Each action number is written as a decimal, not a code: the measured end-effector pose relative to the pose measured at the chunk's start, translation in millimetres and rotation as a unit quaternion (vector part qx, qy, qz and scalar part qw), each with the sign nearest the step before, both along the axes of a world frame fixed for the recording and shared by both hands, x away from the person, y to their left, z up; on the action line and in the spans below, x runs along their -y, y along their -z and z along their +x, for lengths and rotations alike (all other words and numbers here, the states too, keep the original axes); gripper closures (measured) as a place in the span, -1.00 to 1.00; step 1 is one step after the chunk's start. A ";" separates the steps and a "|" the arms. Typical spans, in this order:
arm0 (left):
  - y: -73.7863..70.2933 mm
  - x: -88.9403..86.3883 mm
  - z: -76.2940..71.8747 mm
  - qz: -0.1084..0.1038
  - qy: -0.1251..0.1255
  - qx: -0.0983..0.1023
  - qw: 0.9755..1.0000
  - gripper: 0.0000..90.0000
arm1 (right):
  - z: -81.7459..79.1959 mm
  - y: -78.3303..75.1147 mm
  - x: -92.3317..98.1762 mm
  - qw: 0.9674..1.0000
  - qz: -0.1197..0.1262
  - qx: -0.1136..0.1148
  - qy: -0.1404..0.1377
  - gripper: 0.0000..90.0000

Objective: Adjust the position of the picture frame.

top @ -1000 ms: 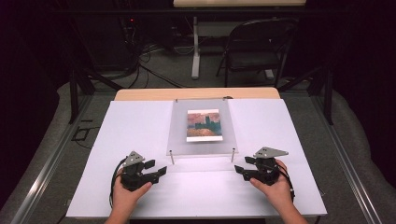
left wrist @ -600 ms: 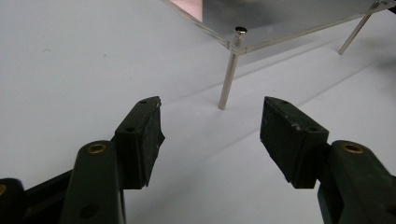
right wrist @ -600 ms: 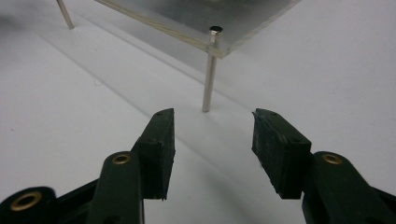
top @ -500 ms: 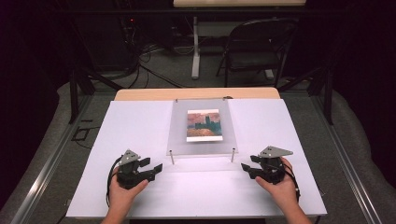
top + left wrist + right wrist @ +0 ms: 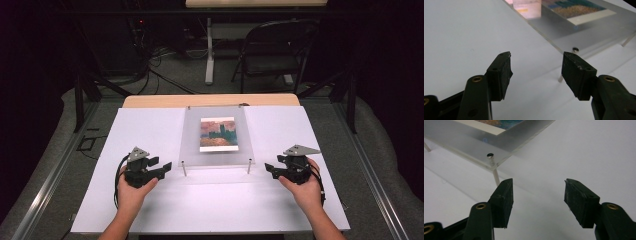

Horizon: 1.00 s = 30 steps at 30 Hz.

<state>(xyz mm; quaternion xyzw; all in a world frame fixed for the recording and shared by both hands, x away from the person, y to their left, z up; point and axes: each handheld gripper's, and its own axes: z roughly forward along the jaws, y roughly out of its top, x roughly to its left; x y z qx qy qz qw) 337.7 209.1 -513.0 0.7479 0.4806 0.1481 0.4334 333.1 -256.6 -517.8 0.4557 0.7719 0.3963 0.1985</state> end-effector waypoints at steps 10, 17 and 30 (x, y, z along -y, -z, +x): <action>-30.0 7.3 40.6 -0.003 -0.024 0.025 0.999 -0.13 | 39.2 -15.6 -5.7 1.000 0.014 0.004 0.007 -0.14; -35.9 13.5 69.5 0.000 -0.044 0.022 0.999 -0.22 | 70.0 -21.5 -15.0 1.000 0.022 -0.007 0.006 -0.15; -20.7 33.5 109.5 0.015 -0.051 0.004 0.999 -0.21 | 114.5 -14.6 -36.4 1.000 0.024 -0.008 0.009 -0.16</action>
